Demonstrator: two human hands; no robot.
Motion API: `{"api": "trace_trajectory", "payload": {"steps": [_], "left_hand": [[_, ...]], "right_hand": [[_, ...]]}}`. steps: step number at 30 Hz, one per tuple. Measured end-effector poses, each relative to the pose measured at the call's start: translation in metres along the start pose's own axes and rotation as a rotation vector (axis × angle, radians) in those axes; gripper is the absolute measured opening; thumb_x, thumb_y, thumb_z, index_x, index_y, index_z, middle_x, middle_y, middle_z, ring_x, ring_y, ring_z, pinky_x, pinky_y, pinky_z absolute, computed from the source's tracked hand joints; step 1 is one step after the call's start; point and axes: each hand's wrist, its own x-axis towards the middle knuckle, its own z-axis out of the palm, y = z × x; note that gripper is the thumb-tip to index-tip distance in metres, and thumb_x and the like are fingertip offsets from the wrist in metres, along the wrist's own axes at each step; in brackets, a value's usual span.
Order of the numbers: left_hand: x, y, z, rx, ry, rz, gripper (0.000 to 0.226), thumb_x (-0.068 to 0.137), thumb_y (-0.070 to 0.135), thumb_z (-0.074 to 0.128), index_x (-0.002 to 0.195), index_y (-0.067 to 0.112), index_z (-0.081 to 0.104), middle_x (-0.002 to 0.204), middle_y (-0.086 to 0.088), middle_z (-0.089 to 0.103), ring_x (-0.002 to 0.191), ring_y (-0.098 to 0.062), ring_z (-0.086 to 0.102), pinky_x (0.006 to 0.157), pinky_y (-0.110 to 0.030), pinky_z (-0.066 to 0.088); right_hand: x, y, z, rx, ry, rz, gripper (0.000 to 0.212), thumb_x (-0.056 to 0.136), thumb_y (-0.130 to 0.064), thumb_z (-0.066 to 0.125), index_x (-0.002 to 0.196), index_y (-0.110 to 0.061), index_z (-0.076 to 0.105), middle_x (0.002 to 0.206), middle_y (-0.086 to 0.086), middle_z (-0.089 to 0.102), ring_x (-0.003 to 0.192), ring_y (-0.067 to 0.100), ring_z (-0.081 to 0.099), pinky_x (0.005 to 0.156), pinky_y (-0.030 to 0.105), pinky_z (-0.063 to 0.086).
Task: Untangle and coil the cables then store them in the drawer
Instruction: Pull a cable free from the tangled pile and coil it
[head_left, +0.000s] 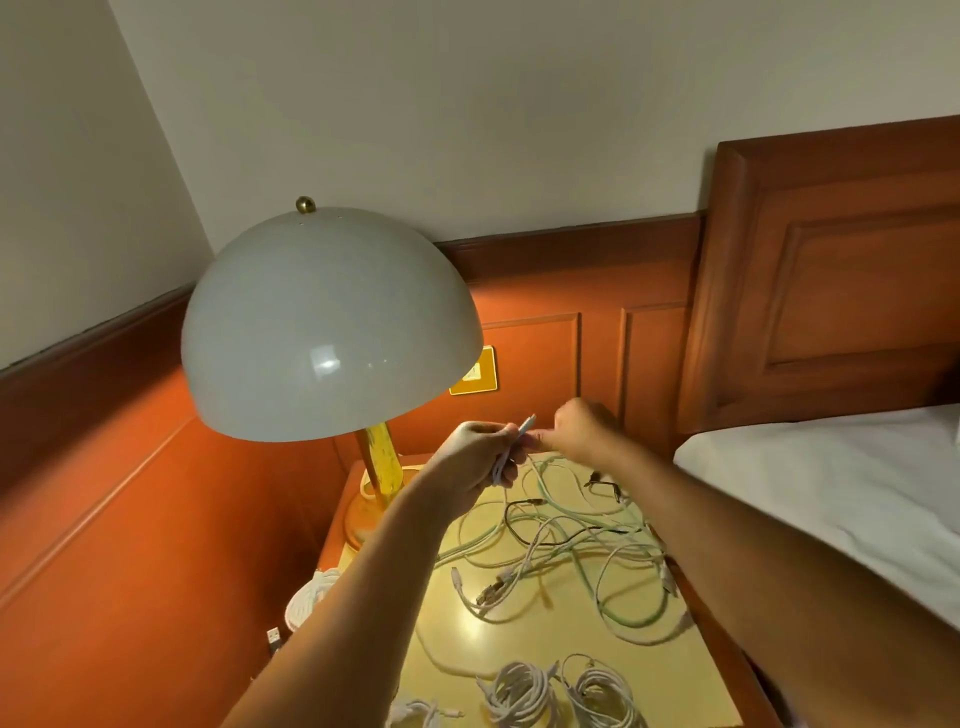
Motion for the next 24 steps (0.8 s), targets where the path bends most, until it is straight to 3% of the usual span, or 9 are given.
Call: {"api": "trace_trajectory", "payload": {"steps": [4,7,9,13,15,17,19,21,24], "left_hand": [[0.006,-0.003,0.003,0.038,0.061,-0.018,0.035,0.103,0.021,0.044,0.094,-0.002,0.069,0.070,-0.006,0.058,0.060,-0.015,0.051,0.055,-0.023,0.042],[0.014,-0.003,-0.002,-0.125,0.083,-0.018,0.035,0.103,0.020,0.043,0.090,-0.001,0.069,0.067,-0.005,0.058,0.060,-0.015,0.051,0.056,-0.024,0.043],[0.016,-0.008,-0.007,-0.312,0.069,-0.033,0.035,0.104,0.017,0.041,0.087,0.000,0.067,0.066,-0.006,0.057,0.060,-0.015,0.050,0.060,-0.027,0.040],[0.013,-0.023,0.003,-0.446,0.061,-0.054,0.030,0.104,0.012,0.037,0.091,-0.002,0.061,0.069,-0.011,0.058,0.059,-0.018,0.054,0.058,-0.028,0.044],[0.010,-0.028,0.015,-0.544,0.063,-0.107,0.032,0.104,0.013,0.034,0.100,-0.005,0.060,0.075,-0.012,0.060,0.063,-0.019,0.058,0.060,-0.028,0.046],[0.008,-0.030,0.024,-0.664,0.040,-0.137,0.034,0.104,0.014,0.030,0.104,-0.006,0.058,0.076,-0.011,0.060,0.066,-0.018,0.057,0.063,-0.027,0.045],[0.008,-0.031,0.026,-0.688,0.038,-0.112,0.034,0.103,0.012,0.030,0.104,-0.007,0.059,0.074,-0.011,0.061,0.066,-0.019,0.058,0.066,-0.028,0.046],[0.007,-0.030,0.023,-0.636,0.044,-0.068,0.034,0.098,0.009,0.030,0.102,-0.006,0.061,0.070,-0.010,0.061,0.064,-0.019,0.057,0.065,-0.029,0.046],[-0.002,-0.030,0.013,-0.569,0.039,0.013,0.036,0.096,0.009,0.032,0.096,-0.005,0.064,0.067,-0.009,0.056,0.063,-0.019,0.050,0.062,-0.028,0.043]], "right_hand": [[0.000,-0.046,-0.049,-0.098,0.017,-0.361,0.024,0.089,-0.029,0.068,0.083,-0.006,0.063,0.077,-0.002,0.059,0.077,0.017,0.057,0.066,0.026,0.041],[-0.014,-0.069,-0.059,-0.305,0.029,-0.441,0.023,0.099,-0.022,0.052,0.091,-0.005,0.067,0.085,0.000,0.059,0.086,0.016,0.054,0.081,0.028,0.041],[-0.030,-0.068,-0.052,-0.355,0.005,-0.417,0.027,0.100,-0.015,0.046,0.097,-0.001,0.068,0.093,0.007,0.064,0.087,0.018,0.055,0.077,0.028,0.039],[-0.075,-0.031,0.001,0.310,-0.133,-0.278,0.019,0.095,0.000,0.048,0.104,0.003,0.064,0.081,0.012,0.062,0.067,0.021,0.057,0.064,0.039,0.052],[-0.096,-0.009,0.032,0.567,-0.106,-0.226,0.014,0.100,-0.009,0.049,0.104,-0.005,0.062,0.080,0.011,0.065,0.067,0.021,0.063,0.063,0.037,0.056],[-0.108,0.008,0.055,0.708,-0.145,-0.129,0.031,0.098,-0.032,0.053,0.093,-0.003,0.063,0.071,0.012,0.066,0.063,0.021,0.064,0.069,0.043,0.056],[-0.108,0.023,0.070,0.683,-0.214,-0.037,0.057,0.090,-0.056,0.047,0.080,-0.002,0.063,0.062,0.010,0.062,0.056,0.019,0.058,0.065,0.036,0.053],[-0.097,0.031,0.074,0.578,-0.253,-0.021,0.061,0.090,-0.062,0.040,0.079,-0.006,0.065,0.058,0.005,0.054,0.053,0.013,0.050,0.062,0.029,0.045],[-0.068,0.025,0.068,0.516,-0.313,-0.081,0.034,0.104,-0.029,0.041,0.097,-0.007,0.066,0.068,0.001,0.048,0.065,0.013,0.045,0.069,0.028,0.044]]}}
